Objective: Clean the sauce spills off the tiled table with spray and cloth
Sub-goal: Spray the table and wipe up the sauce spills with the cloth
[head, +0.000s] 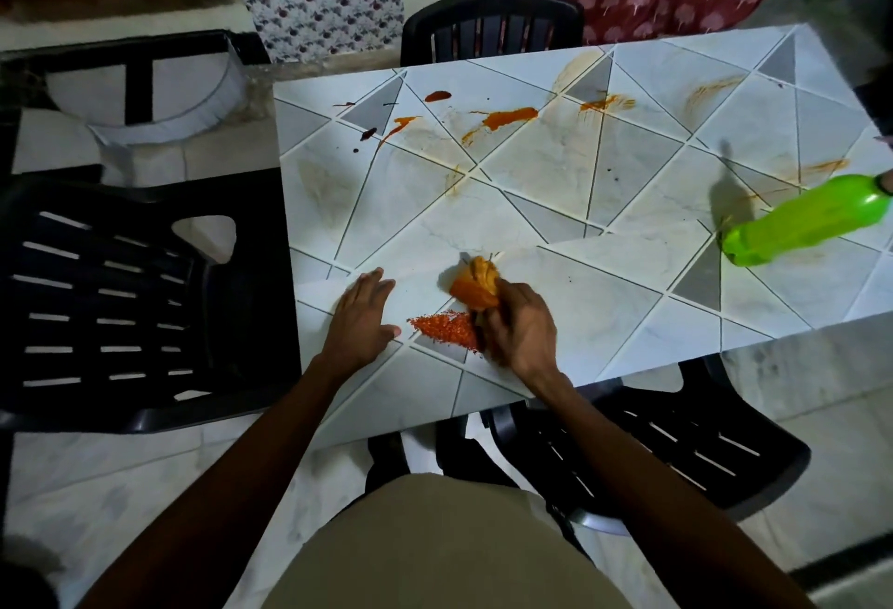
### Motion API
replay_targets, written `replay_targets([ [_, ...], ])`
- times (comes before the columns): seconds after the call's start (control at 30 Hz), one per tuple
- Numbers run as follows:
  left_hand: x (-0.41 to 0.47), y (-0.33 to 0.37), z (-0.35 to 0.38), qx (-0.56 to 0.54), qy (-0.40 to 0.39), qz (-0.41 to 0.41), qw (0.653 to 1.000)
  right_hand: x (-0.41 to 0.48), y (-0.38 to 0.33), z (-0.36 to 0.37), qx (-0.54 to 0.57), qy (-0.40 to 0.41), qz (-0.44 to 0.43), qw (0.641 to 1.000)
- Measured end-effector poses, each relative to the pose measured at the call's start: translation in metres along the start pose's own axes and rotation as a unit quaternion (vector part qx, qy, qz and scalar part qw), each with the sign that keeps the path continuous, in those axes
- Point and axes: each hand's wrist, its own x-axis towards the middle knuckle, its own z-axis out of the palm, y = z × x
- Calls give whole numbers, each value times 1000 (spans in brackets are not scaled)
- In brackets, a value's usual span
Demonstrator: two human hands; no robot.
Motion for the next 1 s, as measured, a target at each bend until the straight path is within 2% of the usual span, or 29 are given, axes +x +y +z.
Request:
replay_targets([
  [0.13, -16, -2, 7, -3, 8, 6, 1000, -6, 20, -12, -47, 75, 119, 989],
  [0.27, -31, -10, 11, -14, 17, 13, 1000, -19, 9, 3, -75, 52, 189, 978],
  [0.6, -50, -28, 6, -32, 12, -14, 999, -30, -81, 60, -67, -18, 102, 992],
  [0.7, -50, -29, 6, -29, 10, -19, 999, -29, -88, 59, -21, -35, 62, 997],
  [0.87, -41, -18, 3, -41, 52, -25, 998, -23, -66, 25, 70, 29, 40, 996],
  [1.0, -20, -1, -2, -59, 63, 2, 996, -11, -27, -14, 83, 81, 82, 990],
])
